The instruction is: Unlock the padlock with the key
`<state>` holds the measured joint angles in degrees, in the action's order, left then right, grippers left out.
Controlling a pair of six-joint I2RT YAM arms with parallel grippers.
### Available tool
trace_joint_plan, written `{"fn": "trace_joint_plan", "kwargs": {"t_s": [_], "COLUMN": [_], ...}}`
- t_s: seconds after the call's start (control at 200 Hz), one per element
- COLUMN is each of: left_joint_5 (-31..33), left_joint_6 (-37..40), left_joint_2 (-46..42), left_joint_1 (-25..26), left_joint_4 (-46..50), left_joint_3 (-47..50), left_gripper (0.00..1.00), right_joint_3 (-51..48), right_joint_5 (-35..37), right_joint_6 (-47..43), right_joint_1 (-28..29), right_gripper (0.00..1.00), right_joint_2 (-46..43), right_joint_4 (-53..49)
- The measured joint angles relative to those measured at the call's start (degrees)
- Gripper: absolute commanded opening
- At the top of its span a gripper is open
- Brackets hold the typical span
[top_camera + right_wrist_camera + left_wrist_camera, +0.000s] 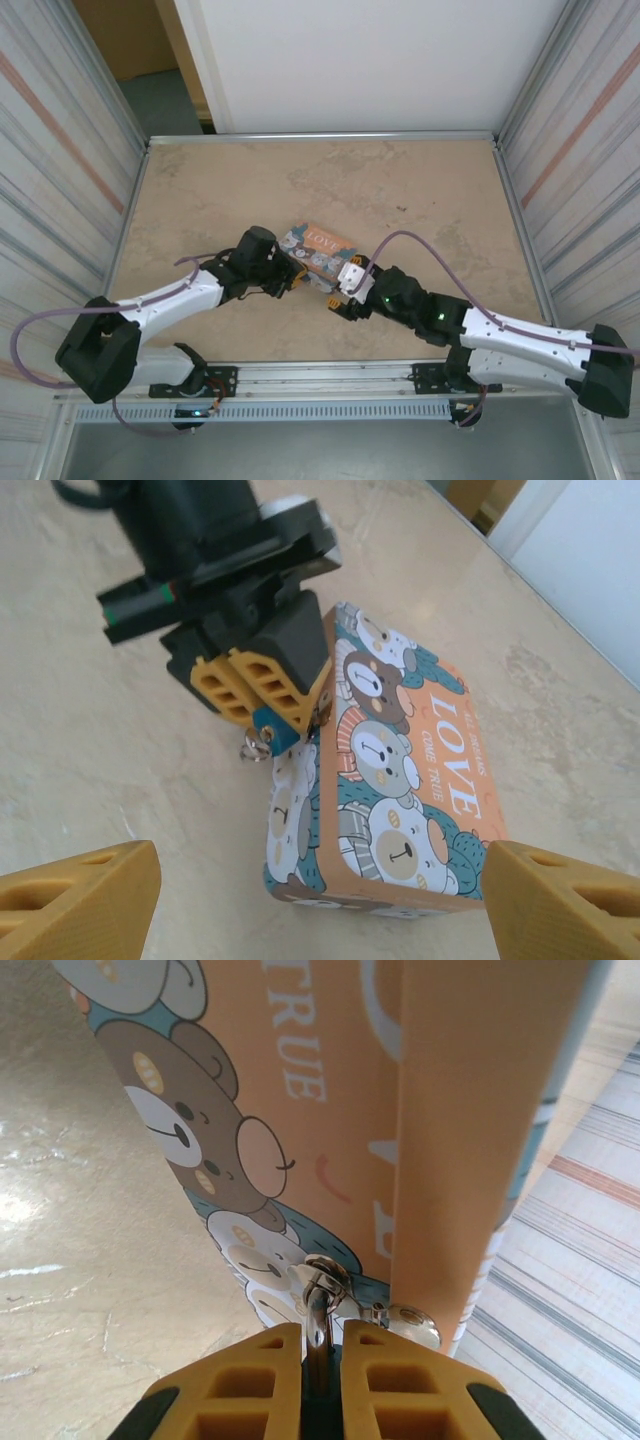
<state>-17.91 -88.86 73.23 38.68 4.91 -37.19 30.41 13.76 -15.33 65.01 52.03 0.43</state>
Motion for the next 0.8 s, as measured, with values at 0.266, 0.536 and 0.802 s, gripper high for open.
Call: {"fn": "trace_joint_plan", "kwargs": {"t_s": [0.266, 0.536, 0.802], "left_joint_5": [-0.6, -1.7, -1.8], "left_joint_6": [-0.9, -1.5, -1.5], "left_joint_2": [1.5, 2.7, 2.8], "left_joint_1": [0.5, 0.6, 0.6], "left_joint_4": [1.9, 2.2, 2.1], "left_joint_3": [-0.3, -0.6, -0.6], "left_gripper": [0.00, 0.00, 0.00], "right_joint_3": [0.0, 1.3, 3.9], "right_joint_5": [7.6, 10.7, 10.7], "right_joint_6": [-10.2, -13.4, -13.6], "right_joint_1": [5.2, 6.3, 7.0], "right_gripper": [0.79, 0.62, 0.43], "right_joint_2": [8.9, 15.3, 21.5], "right_joint_4": [2.8, 6.0, 8.6]}}
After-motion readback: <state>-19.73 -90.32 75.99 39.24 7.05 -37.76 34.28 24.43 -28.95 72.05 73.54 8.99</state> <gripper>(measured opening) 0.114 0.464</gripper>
